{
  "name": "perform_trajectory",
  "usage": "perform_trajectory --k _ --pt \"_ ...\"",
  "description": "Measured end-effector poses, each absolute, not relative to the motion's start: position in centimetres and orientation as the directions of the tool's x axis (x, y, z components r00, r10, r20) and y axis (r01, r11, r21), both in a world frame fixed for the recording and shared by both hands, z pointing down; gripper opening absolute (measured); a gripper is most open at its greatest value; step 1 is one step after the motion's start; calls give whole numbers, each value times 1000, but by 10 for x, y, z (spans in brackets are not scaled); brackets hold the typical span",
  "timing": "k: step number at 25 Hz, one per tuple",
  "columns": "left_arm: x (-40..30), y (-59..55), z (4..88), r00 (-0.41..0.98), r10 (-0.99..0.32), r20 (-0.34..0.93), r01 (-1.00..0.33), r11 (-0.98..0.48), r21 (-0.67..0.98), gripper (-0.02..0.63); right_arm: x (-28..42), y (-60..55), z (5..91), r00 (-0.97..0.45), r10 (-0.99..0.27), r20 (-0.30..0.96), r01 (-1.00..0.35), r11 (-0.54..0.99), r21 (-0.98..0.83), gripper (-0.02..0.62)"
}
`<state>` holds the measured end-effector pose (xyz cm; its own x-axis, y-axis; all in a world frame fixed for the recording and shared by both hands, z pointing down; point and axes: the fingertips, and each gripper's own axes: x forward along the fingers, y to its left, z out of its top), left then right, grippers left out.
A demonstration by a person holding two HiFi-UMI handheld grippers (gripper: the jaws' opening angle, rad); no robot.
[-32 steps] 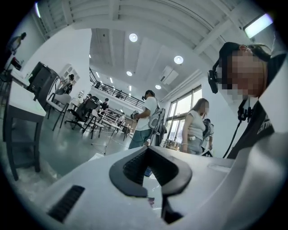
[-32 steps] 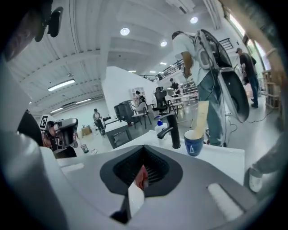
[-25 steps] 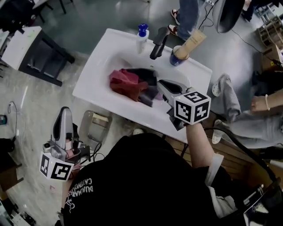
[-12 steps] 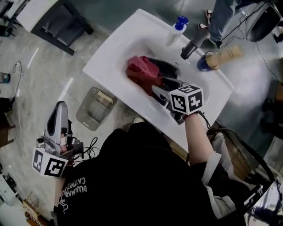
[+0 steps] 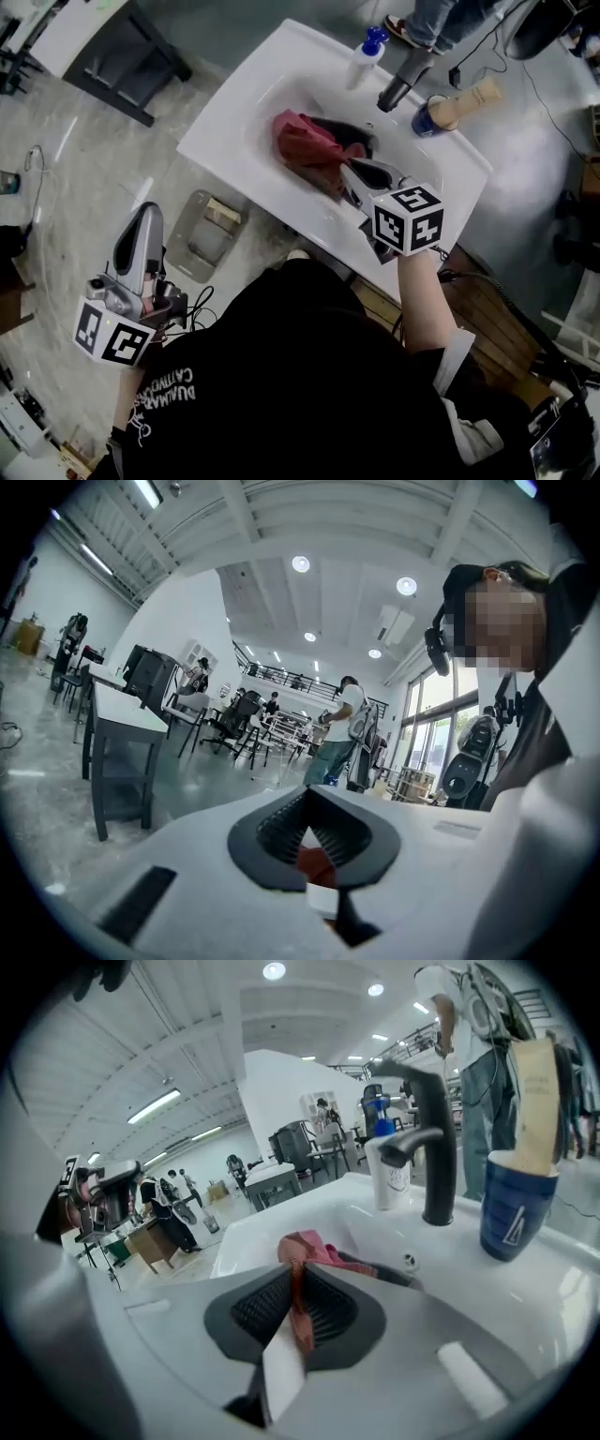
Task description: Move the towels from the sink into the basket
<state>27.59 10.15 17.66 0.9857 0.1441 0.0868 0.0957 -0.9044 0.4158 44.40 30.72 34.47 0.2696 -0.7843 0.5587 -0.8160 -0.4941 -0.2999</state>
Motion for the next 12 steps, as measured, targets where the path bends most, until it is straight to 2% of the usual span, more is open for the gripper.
perform_trajectory --k 6,12 --pt "247 98 164 979 202 21 173 -886 430 0 414 310 293 367 -782 503 -817 -530 -228 37" --pt "179 65 149 987 159 -23 154 -891 428 0 378 295 245 466 -762 449 -806 -575 -140 37"
